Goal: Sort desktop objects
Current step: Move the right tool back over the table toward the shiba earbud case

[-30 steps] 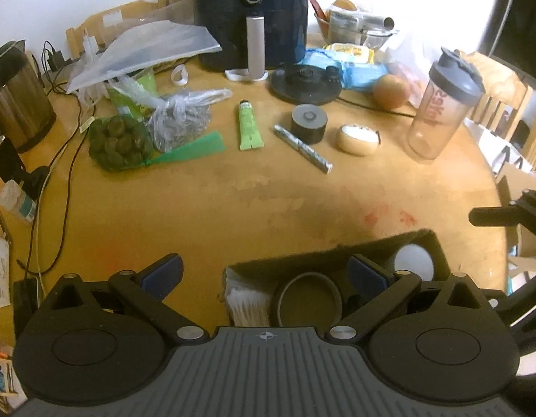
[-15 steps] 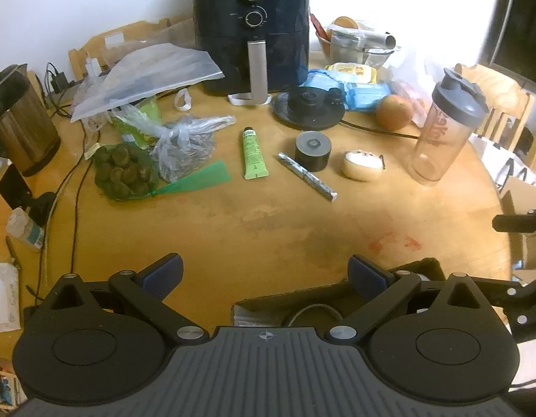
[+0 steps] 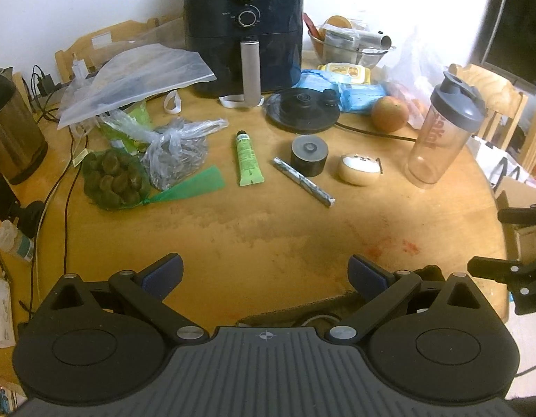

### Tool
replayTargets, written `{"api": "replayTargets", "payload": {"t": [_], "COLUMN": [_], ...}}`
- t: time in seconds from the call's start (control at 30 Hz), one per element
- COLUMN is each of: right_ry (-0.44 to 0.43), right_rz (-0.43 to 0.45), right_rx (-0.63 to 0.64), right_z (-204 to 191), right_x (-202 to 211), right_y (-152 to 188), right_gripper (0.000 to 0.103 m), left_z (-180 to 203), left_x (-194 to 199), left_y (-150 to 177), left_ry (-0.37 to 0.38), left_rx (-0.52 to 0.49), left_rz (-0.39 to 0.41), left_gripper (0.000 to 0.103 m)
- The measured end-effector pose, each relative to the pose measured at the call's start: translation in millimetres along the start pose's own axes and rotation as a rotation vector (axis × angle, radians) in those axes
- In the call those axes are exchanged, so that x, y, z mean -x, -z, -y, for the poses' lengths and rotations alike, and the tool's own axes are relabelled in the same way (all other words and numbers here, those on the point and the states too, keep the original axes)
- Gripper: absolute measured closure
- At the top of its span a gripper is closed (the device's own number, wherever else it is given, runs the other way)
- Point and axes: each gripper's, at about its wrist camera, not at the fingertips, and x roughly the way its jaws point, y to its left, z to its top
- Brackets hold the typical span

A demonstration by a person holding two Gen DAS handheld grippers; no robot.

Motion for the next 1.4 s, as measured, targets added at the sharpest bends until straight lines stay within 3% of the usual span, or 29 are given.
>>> {"api": "replayTargets", "payload": {"t": [0.73,1.4], "right_ry": [0.044,0.052], "right_rz": [-0.036,-0.035], "right_rx": [0.082,0.160], "right_z": [17,0], "right_x": [-50,-134], "right_y": [-34,-56], "right_gripper": [0.003,0.003], "left_z": [-26,-49], "left_x": [-32,-51], "left_y": [-13,3], "left_ry": [0.045,0.091], "left_rx": [0.027,0.153], "left_rz": [-0.051,-0.129], "left_gripper": [0.000,0.001]}}
